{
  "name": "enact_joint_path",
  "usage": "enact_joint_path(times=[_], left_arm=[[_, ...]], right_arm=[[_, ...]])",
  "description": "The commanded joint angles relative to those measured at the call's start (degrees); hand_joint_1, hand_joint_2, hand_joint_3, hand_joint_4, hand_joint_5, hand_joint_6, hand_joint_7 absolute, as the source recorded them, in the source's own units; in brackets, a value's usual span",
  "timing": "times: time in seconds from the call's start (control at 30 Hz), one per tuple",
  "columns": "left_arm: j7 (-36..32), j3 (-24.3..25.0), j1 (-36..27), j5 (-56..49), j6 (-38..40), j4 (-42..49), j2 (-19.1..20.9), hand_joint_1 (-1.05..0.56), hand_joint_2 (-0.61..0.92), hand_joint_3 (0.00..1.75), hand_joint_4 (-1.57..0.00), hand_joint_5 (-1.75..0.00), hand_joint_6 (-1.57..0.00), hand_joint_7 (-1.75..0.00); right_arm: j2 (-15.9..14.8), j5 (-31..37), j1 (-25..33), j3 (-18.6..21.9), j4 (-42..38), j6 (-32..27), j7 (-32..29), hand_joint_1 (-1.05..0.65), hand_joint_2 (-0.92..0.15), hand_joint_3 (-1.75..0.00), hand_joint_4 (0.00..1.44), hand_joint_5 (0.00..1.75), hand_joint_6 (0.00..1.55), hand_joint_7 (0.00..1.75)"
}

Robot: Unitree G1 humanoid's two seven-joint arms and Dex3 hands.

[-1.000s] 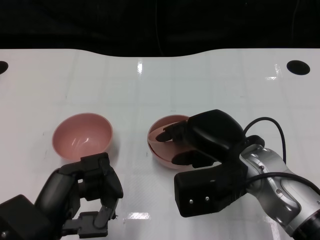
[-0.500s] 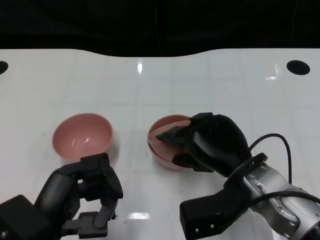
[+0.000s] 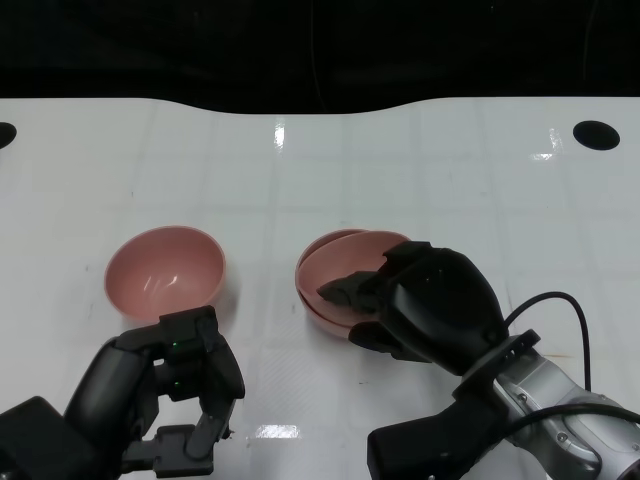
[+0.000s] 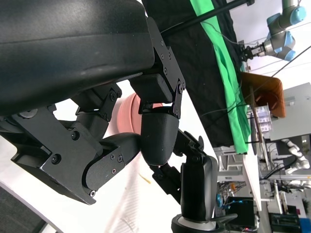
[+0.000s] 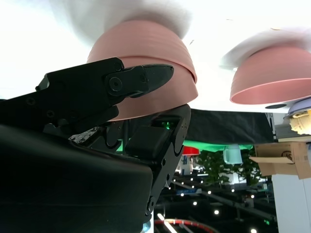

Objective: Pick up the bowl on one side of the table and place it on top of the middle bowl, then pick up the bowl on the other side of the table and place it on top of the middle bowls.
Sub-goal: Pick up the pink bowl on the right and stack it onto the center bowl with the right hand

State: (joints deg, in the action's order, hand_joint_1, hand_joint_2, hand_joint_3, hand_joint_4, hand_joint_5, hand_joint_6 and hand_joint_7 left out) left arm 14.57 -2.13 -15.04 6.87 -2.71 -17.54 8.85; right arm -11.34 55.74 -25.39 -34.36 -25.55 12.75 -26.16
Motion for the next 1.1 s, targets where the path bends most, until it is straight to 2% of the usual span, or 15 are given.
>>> enact_joint_path(times=[0.03, 0.17, 0.37, 0.53, 0.63, 0.8, 1.1], left_arm=[[0.44, 0.38, -0.01, 0.03, 0.30, 0.11, 0.72, -0.11, 0.47, 1.23, -0.86, -1.69, -0.82, -1.51], [-0.03, 0.31, 0.09, -0.76, 0.22, 0.25, 0.77, -0.14, 0.53, 1.14, -0.86, -1.70, -0.81, -1.52], [-0.30, 0.33, -0.12, -0.66, 1.67, -0.43, 0.58, -0.12, 0.46, 1.25, -0.86, -1.71, -0.82, -1.52], [-0.17, 0.41, -0.05, -1.28, 0.89, 0.11, 0.71, -0.12, 0.39, 1.36, -0.85, -1.72, -0.81, -1.54], [0.04, 0.45, 0.00, -1.54, 0.33, 0.30, 0.87, -0.13, 0.40, 1.35, -0.85, -1.72, -0.81, -1.54], [0.03, 0.57, -0.01, -1.52, 0.68, 0.26, 0.84, -0.14, 0.42, 1.30, -0.85, -1.72, -0.82, -1.53], [0.42, 0.63, -0.10, -0.91, 0.18, 0.24, 0.79, -0.12, 0.44, 1.28, -0.86, -1.70, -0.81, -1.53]], right_arm=[[-0.73, 0.50, 0.19, -0.22, -1.82, 0.77, -3.41, -0.46, -0.92, -0.12, 0.74, 0.65, 0.88, 0.06], [-0.34, 0.58, -0.03, -0.38, -4.18, 1.90, -7.16, -0.45, -0.92, -0.10, 0.73, 0.65, 0.88, 0.05], [0.81, 0.80, -0.78, -0.41, -7.59, 2.59, -13.01, -0.45, -0.92, -0.13, 0.65, 0.68, 0.85, 0.03], [2.76, 0.08, -1.22, -0.41, -11.64, 4.06, -18.41, -0.45, -0.92, -0.11, 0.51, 0.85, 0.80, 0.01], [3.54, 0.37, -1.70, -0.73, -13.76, 4.62, -20.92, -0.45, -0.92, -0.12, 0.42, 0.95, 0.77, 0.01], [4.29, 0.08, -2.35, -0.97, -15.63, 5.62, -22.93, -0.44, -0.92, -0.12, 0.36, 1.01, 0.73, 0.00], [4.15, 0.18, -2.86, -1.69, -16.80, 5.63, -23.41, -0.45, -0.92, -0.11, 0.35, 1.03, 0.74, 0.01]])
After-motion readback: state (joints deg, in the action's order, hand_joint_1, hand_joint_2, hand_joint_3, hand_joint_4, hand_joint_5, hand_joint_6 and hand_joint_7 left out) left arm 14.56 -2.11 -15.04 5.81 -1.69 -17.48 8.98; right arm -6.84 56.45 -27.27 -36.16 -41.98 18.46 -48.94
